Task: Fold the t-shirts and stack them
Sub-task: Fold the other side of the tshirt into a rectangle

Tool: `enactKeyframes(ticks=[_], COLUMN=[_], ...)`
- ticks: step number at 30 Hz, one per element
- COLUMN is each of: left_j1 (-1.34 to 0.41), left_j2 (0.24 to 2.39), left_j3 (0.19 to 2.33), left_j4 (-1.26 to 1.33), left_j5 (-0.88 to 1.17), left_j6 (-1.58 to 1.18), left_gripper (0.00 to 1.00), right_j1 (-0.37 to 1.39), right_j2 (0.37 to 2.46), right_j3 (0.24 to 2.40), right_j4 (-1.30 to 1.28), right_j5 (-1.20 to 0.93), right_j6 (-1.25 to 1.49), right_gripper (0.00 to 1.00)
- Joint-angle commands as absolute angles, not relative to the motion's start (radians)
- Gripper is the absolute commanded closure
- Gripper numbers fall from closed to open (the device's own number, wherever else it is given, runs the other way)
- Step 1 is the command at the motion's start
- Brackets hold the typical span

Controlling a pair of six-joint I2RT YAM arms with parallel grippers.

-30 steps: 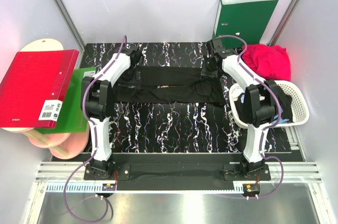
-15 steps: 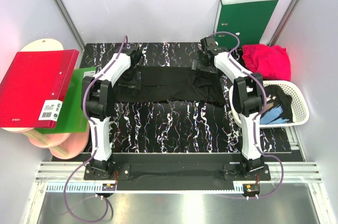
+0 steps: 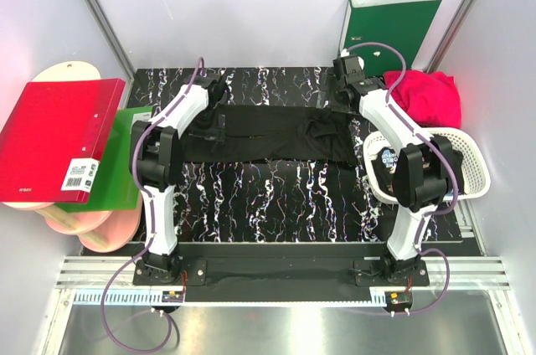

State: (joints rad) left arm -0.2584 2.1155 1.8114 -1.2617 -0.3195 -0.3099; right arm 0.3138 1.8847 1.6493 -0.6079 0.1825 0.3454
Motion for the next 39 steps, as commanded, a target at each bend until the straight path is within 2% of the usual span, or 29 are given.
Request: enactKeyframes(ticks=[1,2,4,6,8,9,18,39], left_j1=[-0.265,-0.265,-0.265,-0.265,-0.265,-0.265,-0.265,-0.265], left_j2=[2.121,2.121,2.120,2.120,2.121,2.121,2.123,2.129], left_j3=[1.839,1.841,1.841,1.842,1.839,1.841,1.838,1.821], left_j4=[-1.253,-1.253,-1.252,-1.252,-1.253,-1.252,-1.252,-1.243], left_j5=[-0.305,-0.307,-0.310,-0.313,-0.314,-0.314,-0.322,-0.319], left_j6=[-0.291,-0.290,-0.288,-0.287,-0.285,-0.285,-0.288,-0.284], left_gripper=[0.01,0.01,0.01,0.01,0.01,0.01,0.01,0.01], right_j1=[0.322,0.324,0.321,0.321,0.321,0.321,0.318,0.298], right_j2=[1.900,1.911,1.947,1.968,2.003,2.028,2.088,1.976], right_j3=[1.647,1.658,1.675,1.683,1.703,1.712,1.792,1.683], right_j4=[-0.635,-0.647,-0.667,-0.675,-0.687,-0.702,-0.799,-0.847], right_j5=[0.170,0.160,0.146,0.141,0.143,0.146,0.153,0.167], right_j6=[0.371,0.376,0.394,0.413,0.419,0.423,0.437,0.476], right_gripper=[0.12,0.19,0.25,0.43,0.56,0.67,0.67,0.59])
